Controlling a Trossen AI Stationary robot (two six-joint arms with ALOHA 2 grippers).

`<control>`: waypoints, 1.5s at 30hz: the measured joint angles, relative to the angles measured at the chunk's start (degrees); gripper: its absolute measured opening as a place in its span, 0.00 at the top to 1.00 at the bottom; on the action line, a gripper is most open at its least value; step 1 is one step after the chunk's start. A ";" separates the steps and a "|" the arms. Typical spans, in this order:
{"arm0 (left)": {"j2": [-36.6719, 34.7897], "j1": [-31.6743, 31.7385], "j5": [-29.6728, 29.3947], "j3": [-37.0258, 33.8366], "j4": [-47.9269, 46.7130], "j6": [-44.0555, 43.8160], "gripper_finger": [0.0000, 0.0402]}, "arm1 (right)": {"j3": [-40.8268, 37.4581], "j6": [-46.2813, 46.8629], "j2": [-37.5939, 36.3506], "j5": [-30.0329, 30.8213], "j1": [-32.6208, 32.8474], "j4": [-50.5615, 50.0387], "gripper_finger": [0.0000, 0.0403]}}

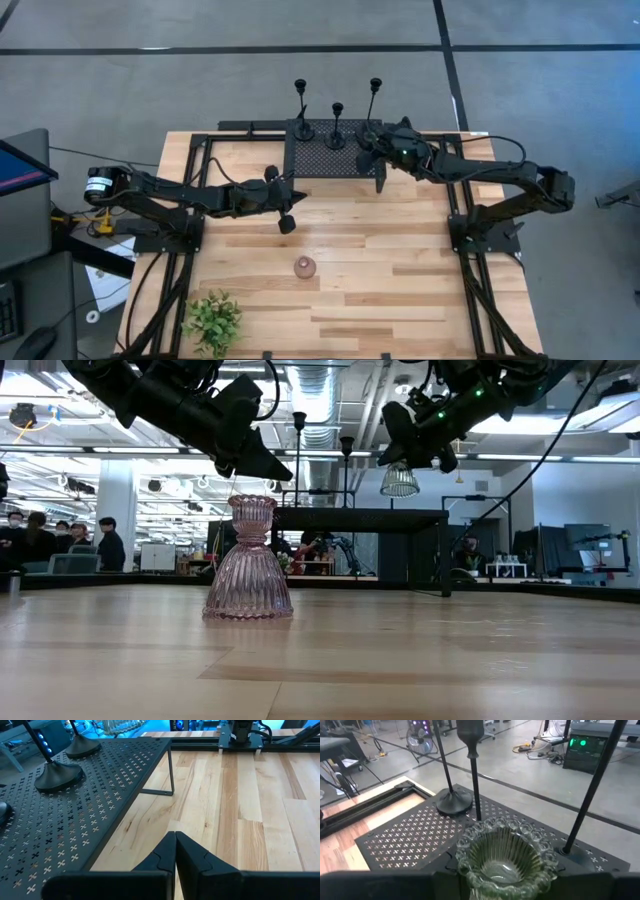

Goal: Pick & Place candle stick holders
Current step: Put the green candle holder on the shelf

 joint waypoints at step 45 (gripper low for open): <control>0.00 -2.01 0.00 0.00 0.24 0.02 0.98 | 0.07 -0.58 8.39 -4.37 -1.63 3.39 0.63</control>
